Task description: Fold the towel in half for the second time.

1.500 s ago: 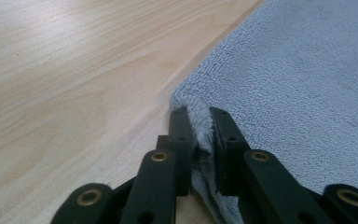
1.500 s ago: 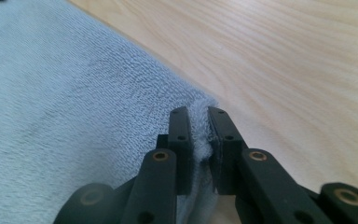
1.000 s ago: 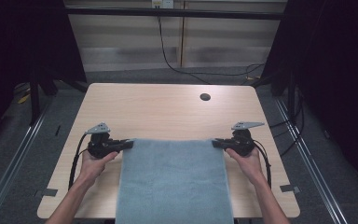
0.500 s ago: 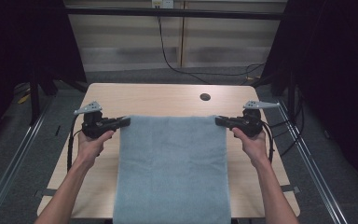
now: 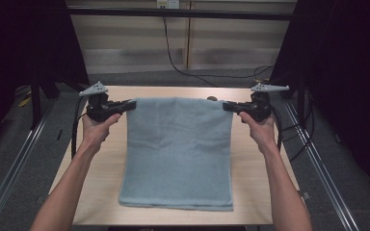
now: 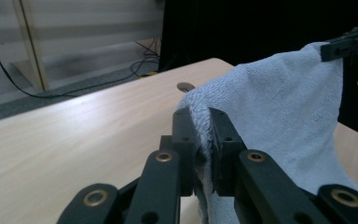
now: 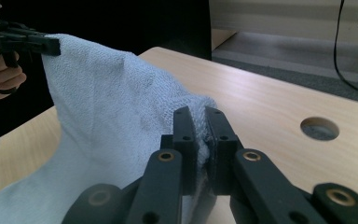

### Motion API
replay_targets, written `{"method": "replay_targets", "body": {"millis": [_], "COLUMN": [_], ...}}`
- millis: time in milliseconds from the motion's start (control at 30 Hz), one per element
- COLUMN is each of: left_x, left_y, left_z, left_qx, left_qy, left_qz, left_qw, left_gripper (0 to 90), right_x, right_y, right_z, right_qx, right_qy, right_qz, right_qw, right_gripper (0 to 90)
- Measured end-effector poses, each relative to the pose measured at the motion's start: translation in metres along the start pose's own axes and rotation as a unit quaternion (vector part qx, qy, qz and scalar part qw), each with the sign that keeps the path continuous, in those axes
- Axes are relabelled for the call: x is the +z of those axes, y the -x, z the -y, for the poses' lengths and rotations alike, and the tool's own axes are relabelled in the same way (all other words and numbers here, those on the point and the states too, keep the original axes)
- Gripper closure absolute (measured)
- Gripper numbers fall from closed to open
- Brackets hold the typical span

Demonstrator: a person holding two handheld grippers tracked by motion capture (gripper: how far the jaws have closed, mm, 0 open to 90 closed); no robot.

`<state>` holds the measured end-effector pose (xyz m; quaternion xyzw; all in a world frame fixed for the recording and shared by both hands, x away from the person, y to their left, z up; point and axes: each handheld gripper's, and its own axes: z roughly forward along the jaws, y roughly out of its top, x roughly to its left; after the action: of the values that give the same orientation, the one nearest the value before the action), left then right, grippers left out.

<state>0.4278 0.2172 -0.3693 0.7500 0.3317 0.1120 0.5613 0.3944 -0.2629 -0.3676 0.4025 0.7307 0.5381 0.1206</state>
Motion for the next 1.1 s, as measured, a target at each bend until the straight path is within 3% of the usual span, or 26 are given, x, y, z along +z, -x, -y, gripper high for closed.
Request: {"method": "replay_targets", "body": {"millis": [167, 200, 333, 567, 667, 733, 833, 867, 1000, 1067, 1100], "left_x": [-0.005, -0.011, -0.022, -0.047, -0.061, -0.063, -0.072, -0.075, -0.077, -0.077, -0.077], "left_y": [0.001, 0.01, 0.019, 0.027, 0.045, 0.049, 0.053, 0.055, 0.061, 0.06, 0.06], "left_z": [-0.009, -0.009, -0.003, 0.02, 0.036, 0.039, 0.05, 0.055, 0.08, 0.094, 0.094], "left_qx": [0.013, 0.036, 0.045, 0.05, 0.064, 0.069, 0.061, 0.066, 0.054, 0.035, 0.035], "left_qy": [0.012, 0.007, 0.016, 0.024, 0.023, 0.018, 0.021, 0.014, -0.006, -0.004, -0.004], "left_qz": [0.001, 0.005, 0.018, 0.031, 0.039, 0.037, 0.05, 0.048, 0.053, 0.063, 0.063], "left_qw": [0.9999, 0.9993, 0.9987, 0.998, 0.9969, 0.9968, 0.9967, 0.9966, 0.9971, 0.9974, 0.9974], "left_gripper": [82.8, 82.8, 82.8, 82.7, 82.9, 82.9, 82.8, 82.8, 82.8, 82.8, 82.8], "right_x": [-0.007, -0.009, -0.017, -0.039, -0.046, -0.048, -0.055, -0.059, -0.06, -0.062, -0.062], "right_y": [-0.004, -0.006, -0.019, -0.032, -0.042, -0.045, -0.053, -0.057, -0.066, -0.07, -0.07], "right_z": [-0.016, -0.015, -0.003, 0.023, 0.037, 0.041, 0.054, 0.06, 0.073, 0.085, 0.085], "right_qx": [-0.009, -0.013, -0.029, -0.031, -0.033, -0.037, -0.037, -0.041, -0.05, -0.049, -0.049], "right_qy": [0.031, 0.039, 0.04, 0.043, 0.048, 0.046, 0.041, 0.037, 0.017, 0.004, 0.004], "right_qz": [-0.005, -0.014, -0.023, -0.039, -0.052, -0.052, -0.058, -0.061, -0.06, -0.063, -0.063], "right_qw": [0.9995, 0.999, 0.9985, 0.9978, 0.9969, 0.9969, 0.9968, 0.9966, 0.9968, 0.9968, 0.9968], "right_gripper": [85.0, 85.0, 84.9, 84.9, 84.9, 84.9, 84.9, 84.9, 84.9, 84.9, 84.9]}}
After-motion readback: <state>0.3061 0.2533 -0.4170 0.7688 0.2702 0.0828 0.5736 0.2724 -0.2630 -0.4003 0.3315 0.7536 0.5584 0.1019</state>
